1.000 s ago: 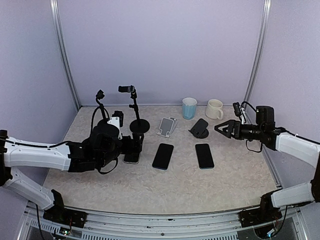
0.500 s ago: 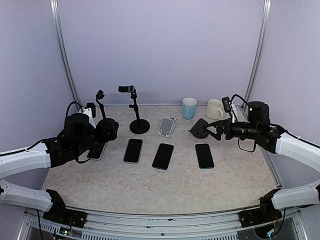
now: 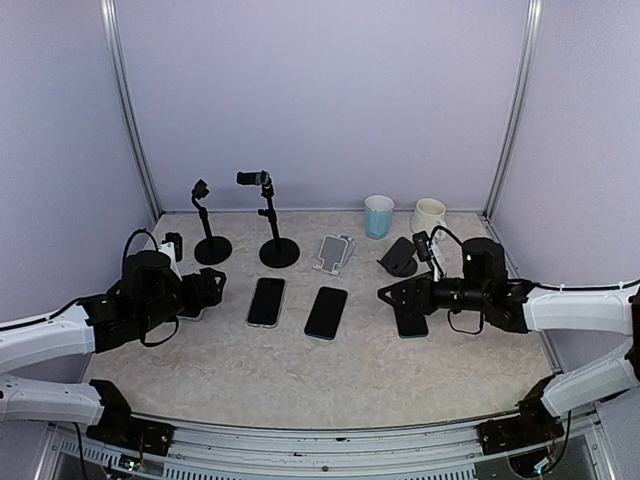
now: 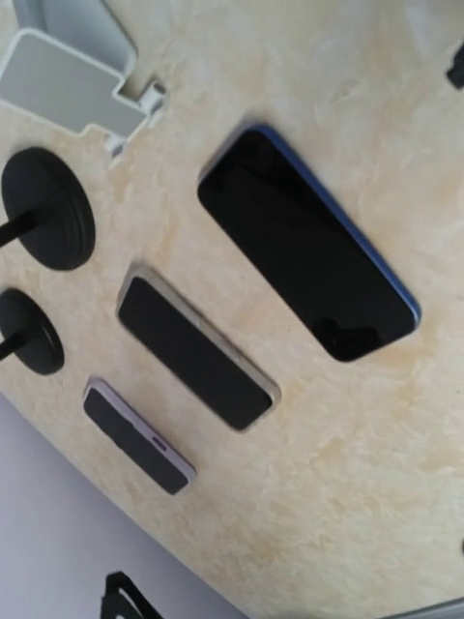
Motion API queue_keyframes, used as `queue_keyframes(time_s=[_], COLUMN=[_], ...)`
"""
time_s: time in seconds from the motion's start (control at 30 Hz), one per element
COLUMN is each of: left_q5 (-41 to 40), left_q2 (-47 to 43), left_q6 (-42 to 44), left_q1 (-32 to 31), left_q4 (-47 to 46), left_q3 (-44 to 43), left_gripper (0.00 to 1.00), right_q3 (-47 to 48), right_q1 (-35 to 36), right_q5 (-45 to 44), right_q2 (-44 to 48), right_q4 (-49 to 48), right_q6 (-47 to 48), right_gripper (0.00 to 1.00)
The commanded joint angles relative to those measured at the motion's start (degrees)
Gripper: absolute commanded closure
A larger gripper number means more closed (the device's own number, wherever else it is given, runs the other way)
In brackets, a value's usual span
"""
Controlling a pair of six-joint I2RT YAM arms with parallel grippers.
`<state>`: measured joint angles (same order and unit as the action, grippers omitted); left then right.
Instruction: Remove the phone from the phone stand
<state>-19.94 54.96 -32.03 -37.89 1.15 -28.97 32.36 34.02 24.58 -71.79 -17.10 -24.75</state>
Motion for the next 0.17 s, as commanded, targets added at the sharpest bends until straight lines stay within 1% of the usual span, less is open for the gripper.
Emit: queue_keyframes(time_s=[0.0,0.13], left_q5=[0.2,0.2], left_q2=[-0.4,0.7], left_q6=[-1.0,-0.7], left_q1=[0.4,0.4], left_q4=[0.2,0.1], left_q3=[0.0,-0.9], left_gripper=[0.01,0.01], right_q3=[-1.4,-1.0], right_q1=[0.4,0.4], right_q5=[-1.0,-0.2], right_q2=[-1.8,-3.6], right_q4=[-6.4,-7.5], right_q6=[-1.1,-3.0], right_gripper=[0.0,0.0])
